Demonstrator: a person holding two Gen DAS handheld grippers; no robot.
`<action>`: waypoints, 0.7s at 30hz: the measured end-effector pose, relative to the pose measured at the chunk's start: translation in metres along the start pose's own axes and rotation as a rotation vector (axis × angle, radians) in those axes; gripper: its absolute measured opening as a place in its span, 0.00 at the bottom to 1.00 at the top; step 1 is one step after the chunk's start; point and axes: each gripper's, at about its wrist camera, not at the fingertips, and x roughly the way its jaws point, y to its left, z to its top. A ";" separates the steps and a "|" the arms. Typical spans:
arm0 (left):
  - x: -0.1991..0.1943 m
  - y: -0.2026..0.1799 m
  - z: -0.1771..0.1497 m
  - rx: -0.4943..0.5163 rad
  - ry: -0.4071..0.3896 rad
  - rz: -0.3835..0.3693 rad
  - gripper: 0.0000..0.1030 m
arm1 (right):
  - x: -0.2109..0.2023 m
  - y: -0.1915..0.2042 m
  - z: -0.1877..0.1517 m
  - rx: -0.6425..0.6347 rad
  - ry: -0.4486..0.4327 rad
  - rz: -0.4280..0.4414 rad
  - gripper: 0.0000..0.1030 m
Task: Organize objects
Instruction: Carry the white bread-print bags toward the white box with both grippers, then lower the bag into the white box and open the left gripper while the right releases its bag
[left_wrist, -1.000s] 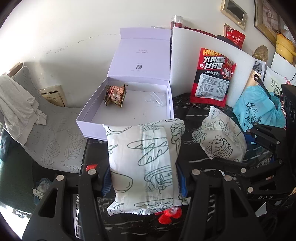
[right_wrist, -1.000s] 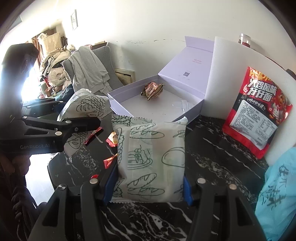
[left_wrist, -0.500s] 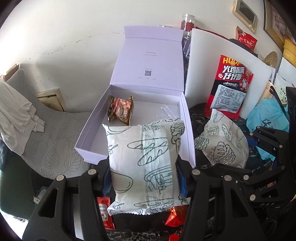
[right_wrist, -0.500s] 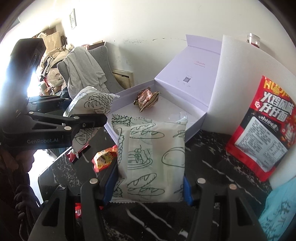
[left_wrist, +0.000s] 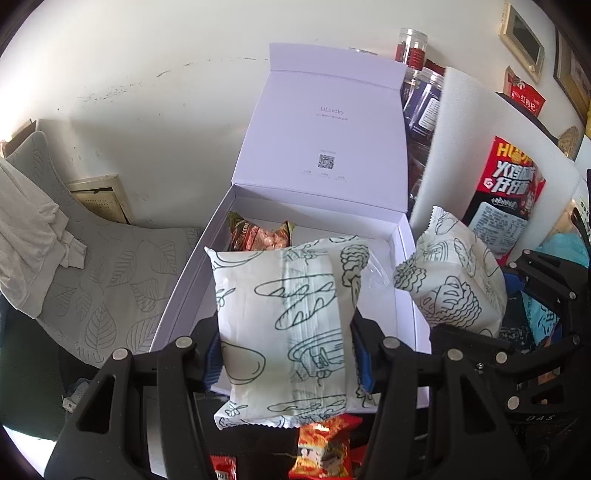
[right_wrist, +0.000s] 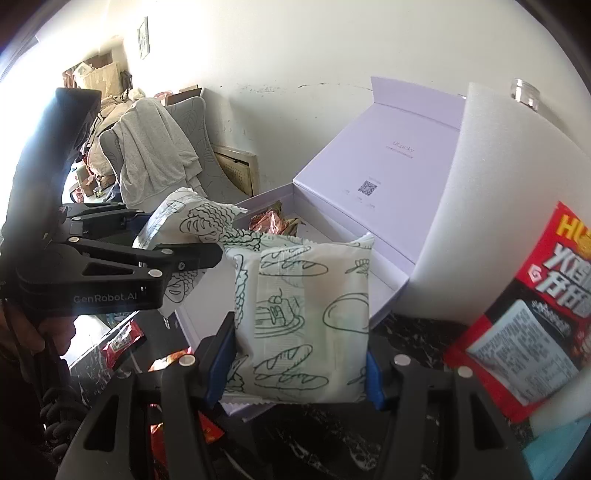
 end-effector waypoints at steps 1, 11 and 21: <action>0.004 0.001 0.003 -0.001 0.003 0.006 0.52 | 0.003 -0.002 0.003 0.000 -0.002 -0.001 0.58; 0.032 0.010 0.036 0.013 -0.004 0.019 0.52 | 0.030 -0.015 0.034 0.001 -0.011 0.005 0.58; 0.064 0.023 0.049 0.008 0.038 0.039 0.52 | 0.058 -0.020 0.048 0.006 0.023 0.006 0.58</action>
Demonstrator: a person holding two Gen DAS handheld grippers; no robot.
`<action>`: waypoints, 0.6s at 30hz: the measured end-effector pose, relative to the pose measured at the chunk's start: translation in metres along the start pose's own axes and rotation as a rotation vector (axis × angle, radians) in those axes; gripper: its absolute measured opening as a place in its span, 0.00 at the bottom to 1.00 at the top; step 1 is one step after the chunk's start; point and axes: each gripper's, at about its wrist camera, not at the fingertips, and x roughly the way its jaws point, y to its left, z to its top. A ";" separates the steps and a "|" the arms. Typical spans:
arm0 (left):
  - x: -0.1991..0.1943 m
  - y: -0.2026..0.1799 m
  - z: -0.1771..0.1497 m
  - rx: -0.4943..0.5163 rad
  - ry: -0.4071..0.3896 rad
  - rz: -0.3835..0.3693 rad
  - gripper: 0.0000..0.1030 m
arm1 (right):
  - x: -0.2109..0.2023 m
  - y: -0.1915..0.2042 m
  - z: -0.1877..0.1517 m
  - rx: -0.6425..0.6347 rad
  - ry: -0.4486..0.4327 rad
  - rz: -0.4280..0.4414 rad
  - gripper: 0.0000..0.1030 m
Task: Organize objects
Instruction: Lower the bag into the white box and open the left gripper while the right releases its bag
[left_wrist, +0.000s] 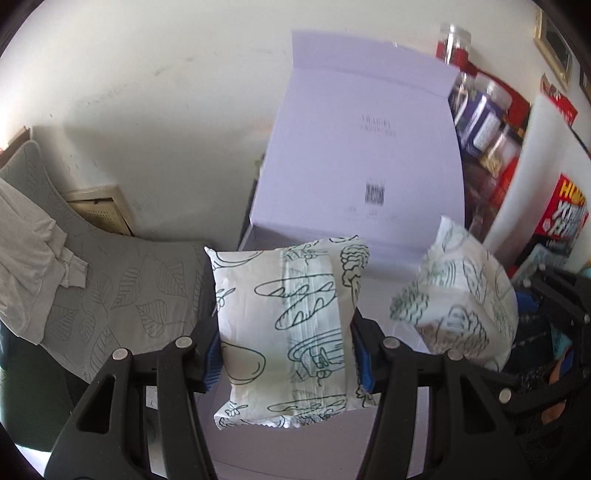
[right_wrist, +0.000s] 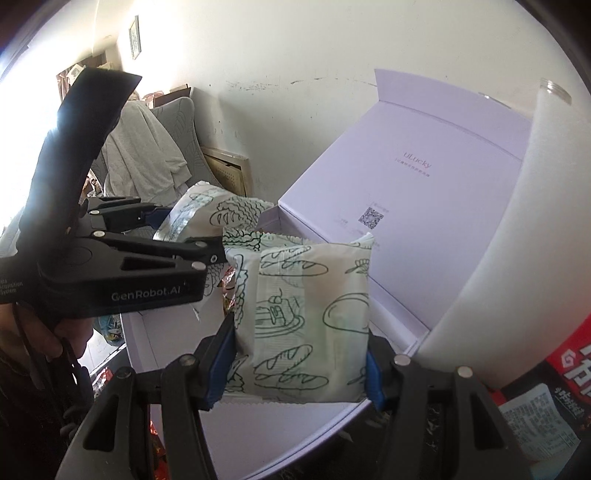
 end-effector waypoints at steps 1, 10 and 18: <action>0.005 0.001 -0.005 0.000 0.018 -0.008 0.52 | 0.005 0.000 -0.002 -0.008 0.012 -0.002 0.58; 0.026 0.000 -0.028 -0.007 0.102 0.002 0.52 | 0.037 -0.001 -0.007 -0.009 0.092 0.002 0.58; 0.032 0.004 -0.032 -0.015 0.118 -0.018 0.52 | 0.045 0.001 -0.009 -0.010 0.107 0.026 0.58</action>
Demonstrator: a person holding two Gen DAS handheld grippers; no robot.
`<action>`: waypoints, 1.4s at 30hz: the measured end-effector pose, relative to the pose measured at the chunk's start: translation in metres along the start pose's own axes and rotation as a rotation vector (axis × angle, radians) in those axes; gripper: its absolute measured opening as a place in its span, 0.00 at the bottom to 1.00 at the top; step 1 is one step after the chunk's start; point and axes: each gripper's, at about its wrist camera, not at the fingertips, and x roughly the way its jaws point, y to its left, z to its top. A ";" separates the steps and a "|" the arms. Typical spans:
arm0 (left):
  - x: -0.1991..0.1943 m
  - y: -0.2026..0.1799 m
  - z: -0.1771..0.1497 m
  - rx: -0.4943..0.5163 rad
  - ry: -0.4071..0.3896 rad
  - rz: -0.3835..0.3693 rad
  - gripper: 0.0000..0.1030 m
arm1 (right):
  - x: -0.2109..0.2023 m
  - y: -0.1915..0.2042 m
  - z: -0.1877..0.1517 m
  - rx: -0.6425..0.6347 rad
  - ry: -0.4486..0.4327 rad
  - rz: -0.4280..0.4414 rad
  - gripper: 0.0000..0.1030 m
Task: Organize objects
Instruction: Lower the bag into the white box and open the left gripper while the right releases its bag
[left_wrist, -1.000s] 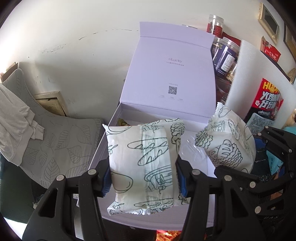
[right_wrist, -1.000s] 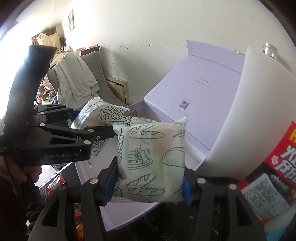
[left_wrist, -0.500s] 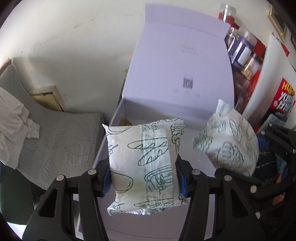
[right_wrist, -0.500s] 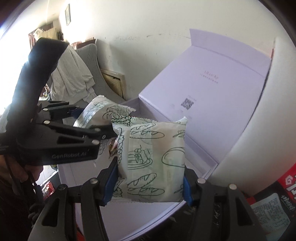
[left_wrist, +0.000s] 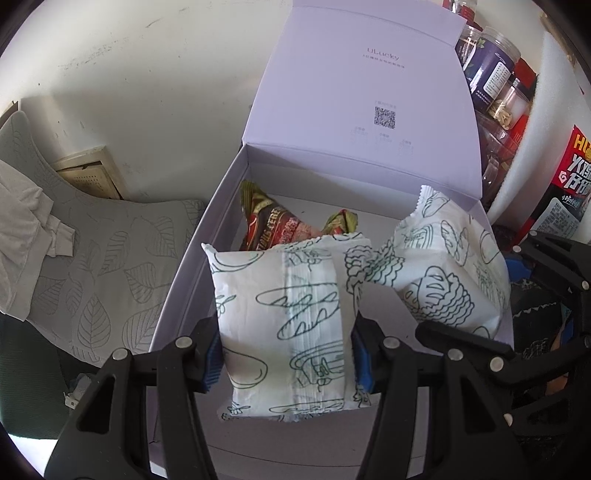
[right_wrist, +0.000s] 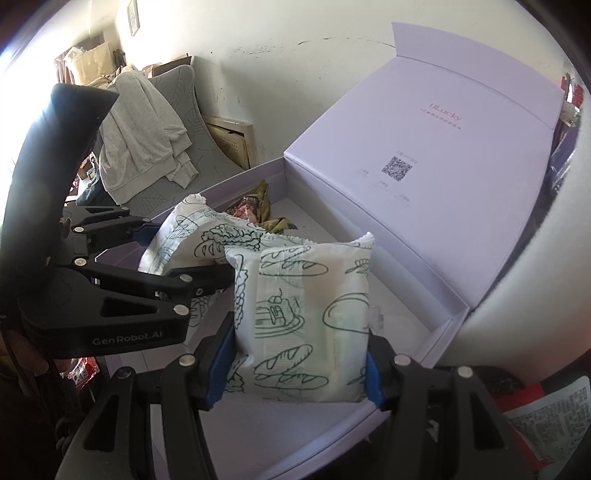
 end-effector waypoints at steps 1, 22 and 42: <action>0.004 0.002 0.000 -0.007 0.012 -0.002 0.52 | 0.002 0.001 0.000 0.002 0.008 0.009 0.58; 0.010 -0.006 -0.007 0.029 0.004 0.082 0.54 | 0.021 0.003 -0.008 0.008 0.071 0.004 0.59; -0.005 -0.003 -0.012 0.026 -0.022 0.116 0.63 | 0.006 0.006 -0.010 -0.011 0.037 -0.067 0.60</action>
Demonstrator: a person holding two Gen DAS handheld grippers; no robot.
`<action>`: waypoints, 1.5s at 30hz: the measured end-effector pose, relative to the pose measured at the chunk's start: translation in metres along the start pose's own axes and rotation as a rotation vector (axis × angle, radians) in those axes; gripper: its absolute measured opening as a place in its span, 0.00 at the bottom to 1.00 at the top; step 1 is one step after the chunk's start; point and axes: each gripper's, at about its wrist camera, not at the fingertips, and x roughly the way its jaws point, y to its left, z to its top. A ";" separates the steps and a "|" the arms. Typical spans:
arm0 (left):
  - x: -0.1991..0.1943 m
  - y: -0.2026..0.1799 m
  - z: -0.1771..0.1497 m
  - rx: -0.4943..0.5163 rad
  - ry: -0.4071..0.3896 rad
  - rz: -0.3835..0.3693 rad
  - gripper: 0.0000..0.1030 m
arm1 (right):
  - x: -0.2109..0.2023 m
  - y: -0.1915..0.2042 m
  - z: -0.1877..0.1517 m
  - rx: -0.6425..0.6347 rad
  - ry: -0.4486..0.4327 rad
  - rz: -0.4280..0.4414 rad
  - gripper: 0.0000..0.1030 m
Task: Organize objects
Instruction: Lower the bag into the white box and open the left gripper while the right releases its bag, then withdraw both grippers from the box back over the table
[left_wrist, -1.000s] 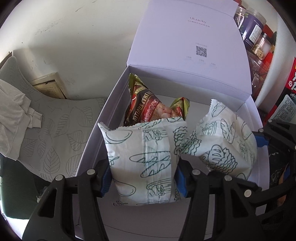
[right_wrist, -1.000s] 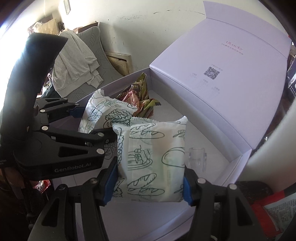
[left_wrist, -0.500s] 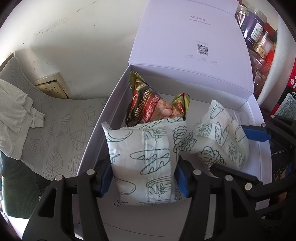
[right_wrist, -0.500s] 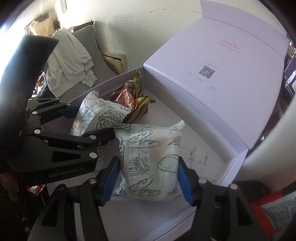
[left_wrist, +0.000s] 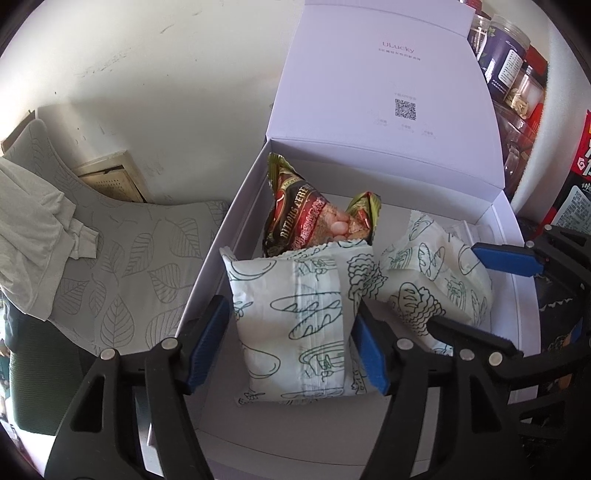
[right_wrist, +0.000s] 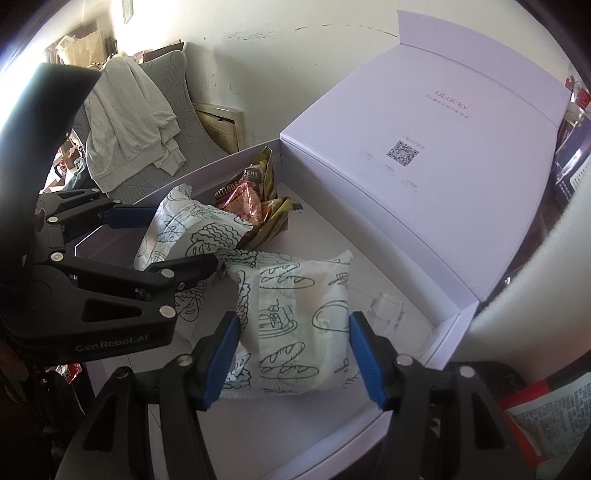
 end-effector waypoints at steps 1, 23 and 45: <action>-0.001 0.000 0.000 0.004 -0.006 0.007 0.64 | -0.001 0.000 0.000 -0.001 -0.001 -0.004 0.60; -0.088 0.006 -0.011 -0.028 -0.175 -0.004 0.71 | -0.077 0.015 -0.012 0.073 -0.107 -0.059 0.66; -0.203 0.017 -0.106 -0.044 -0.268 -0.024 0.92 | -0.194 0.090 -0.096 0.173 -0.198 -0.189 0.77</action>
